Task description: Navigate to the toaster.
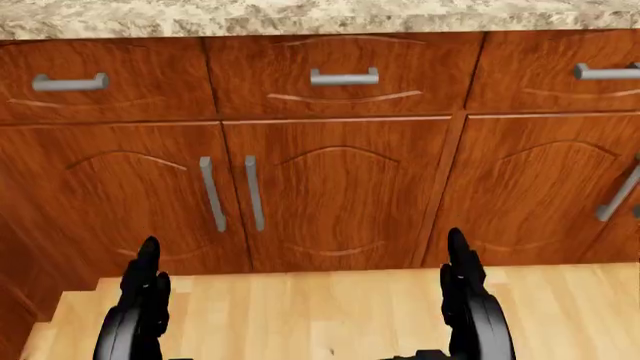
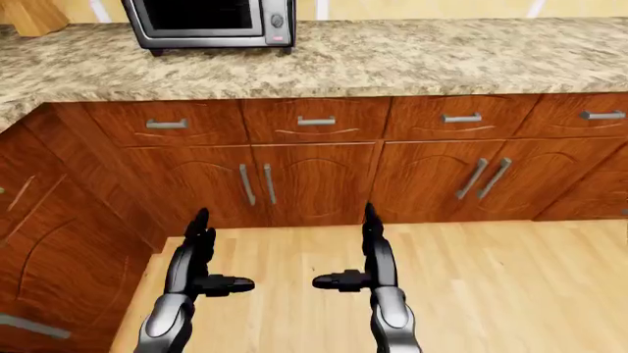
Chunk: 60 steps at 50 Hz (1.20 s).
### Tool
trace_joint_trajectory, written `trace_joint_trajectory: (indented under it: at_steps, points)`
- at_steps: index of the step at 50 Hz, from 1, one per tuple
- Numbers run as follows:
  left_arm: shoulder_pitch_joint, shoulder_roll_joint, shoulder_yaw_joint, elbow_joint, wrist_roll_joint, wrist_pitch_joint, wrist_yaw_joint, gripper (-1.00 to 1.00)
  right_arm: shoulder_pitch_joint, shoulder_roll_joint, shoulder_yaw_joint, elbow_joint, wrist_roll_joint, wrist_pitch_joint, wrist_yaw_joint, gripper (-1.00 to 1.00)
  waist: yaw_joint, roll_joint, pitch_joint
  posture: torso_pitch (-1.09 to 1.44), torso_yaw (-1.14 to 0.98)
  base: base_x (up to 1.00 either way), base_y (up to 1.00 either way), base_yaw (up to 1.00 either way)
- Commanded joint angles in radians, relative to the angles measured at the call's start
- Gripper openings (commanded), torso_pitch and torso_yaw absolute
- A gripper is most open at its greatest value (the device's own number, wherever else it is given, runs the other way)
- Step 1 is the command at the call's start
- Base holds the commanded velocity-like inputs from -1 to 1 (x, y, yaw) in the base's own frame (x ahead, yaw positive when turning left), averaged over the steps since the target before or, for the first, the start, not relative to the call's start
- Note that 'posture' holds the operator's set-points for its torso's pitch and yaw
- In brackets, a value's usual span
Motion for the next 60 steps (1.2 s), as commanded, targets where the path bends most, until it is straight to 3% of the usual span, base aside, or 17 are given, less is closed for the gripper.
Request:
trace_joint_trajectory:
  at_steps: [1, 3, 4, 5, 7, 8, 18, 20, 29, 32, 34, 37, 38, 42, 44, 47, 60]
  points:
    - [-0.029, 0.004, 0.003, -0.078, -0.004, -0.065, -0.001, 1.00, -0.027, -0.004, -0.002, -0.086, 0.004, -0.056, 0.001, 1.00, -0.002, -0.008, -0.001, 0.00, 0.00, 0.00, 0.00, 0.00]
    - [-0.029, 0.004, 0.003, -0.078, -0.003, -0.065, -0.001, 1.00, -0.028, -0.005, -0.002, -0.083, 0.004, -0.059, 0.002, 1.00, 0.007, -0.001, -0.061, 0.00, 0.00, 0.00, 0.00, 0.00]
    - [-0.029, 0.004, 0.003, -0.077, -0.003, -0.065, 0.000, 1.00, -0.027, -0.004, -0.003, -0.083, 0.005, -0.059, 0.002, 1.00, 0.007, -0.001, -0.052, 0.00, 0.00, 0.00, 0.00, 0.00]
    - [-0.032, 0.004, 0.005, -0.071, -0.005, -0.068, -0.001, 1.00, -0.027, -0.004, -0.002, -0.081, 0.004, -0.061, 0.002, 1.00, 0.006, -0.006, -0.017, 0.00, 0.00, 0.00, 0.00, 0.00]
    - [-0.033, 0.005, 0.006, -0.071, -0.006, -0.067, -0.002, 1.00, -0.026, -0.004, -0.001, -0.088, 0.003, -0.056, 0.002, 1.00, 0.007, -0.008, -0.069, 0.00, 0.00, 0.00, 0.00, 0.00]
    - [-0.030, 0.005, 0.006, -0.077, -0.006, -0.063, -0.002, 1.00, -0.026, -0.003, 0.000, -0.086, 0.002, -0.057, 0.001, 1.00, 0.008, -0.007, -0.075, 0.00, 0.00, 0.00, 0.00, 0.00]
    - [-0.029, 0.027, 0.040, -0.192, -0.021, -0.022, -0.008, 1.00, -0.035, -0.017, -0.018, -0.202, 0.006, 0.027, -0.011, 1.00, 0.007, -0.004, -0.085, 0.00, 0.00, 0.00, 0.00, 0.00]
    - [-0.046, 0.035, 0.083, -0.289, -0.046, 0.061, 0.015, 1.00, -0.050, -0.025, -0.068, -0.353, 0.068, 0.148, -0.021, 1.00, 0.009, -0.004, -0.089, 0.00, 0.00, 0.00, 0.00, 0.00]
    - [-0.064, 0.051, 0.129, -0.872, -0.021, 0.482, 0.017, 1.00, -0.121, -0.077, -0.198, -0.926, 0.222, 0.644, -0.071, 1.00, 0.012, -0.007, -0.092, 0.00, 0.00, 0.00, 0.00, 0.00]
    - [-0.114, 0.072, 0.172, -1.034, -0.029, 0.637, 0.017, 1.00, -0.218, -0.112, -0.303, -1.115, 0.354, 0.875, -0.139, 1.00, 0.012, -0.008, -0.089, 0.00, 0.00, 0.00, 0.00, 0.00]
    - [-0.157, 0.084, 0.208, -1.110, -0.046, 0.729, 0.015, 1.00, -0.247, -0.199, -0.344, -1.133, 0.513, 0.898, -0.247, 1.00, 0.013, -0.009, -0.082, 0.00, 0.00, 0.00, 0.00, 0.00]
    - [-0.208, 0.199, 0.271, -1.134, -0.206, 0.772, 0.120, 1.00, -0.242, -0.505, -0.393, -1.134, 0.970, 0.784, -0.602, 1.00, 0.016, -0.013, -0.075, 0.00, 0.00, 0.00, 0.00, 0.00]
    - [-0.210, 0.256, 0.294, -1.135, -0.296, 0.768, 0.184, 1.00, -0.255, -0.622, -0.450, -1.135, 1.143, 0.739, -0.716, 1.00, 0.017, -0.015, -0.072, 0.00, 0.00, 0.00, 0.00, 0.00]
    - [-0.182, 0.633, 0.394, -1.135, -0.814, 0.675, 0.581, 1.00, -0.262, -0.828, -0.525, -1.135, 1.394, 0.631, -0.868, 1.00, 0.016, -0.010, -0.054, 0.00, 0.00, 0.00, 0.00, 0.00]
    - [-0.153, 0.751, 0.407, -1.135, -0.941, 0.605, 0.691, 1.00, -0.263, -0.855, -0.536, -1.135, 1.421, 0.614, -0.880, 1.00, 0.011, -0.008, -0.041, 0.00, 0.00, 0.00, 0.00, 0.00]
    - [-0.132, 0.840, 0.454, -1.135, -1.042, 0.554, 0.758, 1.00, -0.279, -0.901, -0.590, -1.135, 1.513, 0.608, -0.920, 1.00, 0.009, -0.011, -0.029, 0.00, 0.00, 0.00, 0.00, 0.00]
    - [-0.100, 0.870, 0.434, -1.135, -1.028, 0.506, 0.763, 1.00, -0.266, -0.901, -0.545, -1.135, 1.473, 0.595, -0.885, 1.00, 0.013, -0.005, -0.015, 0.00, 0.00, 0.00, 0.00, 0.00]
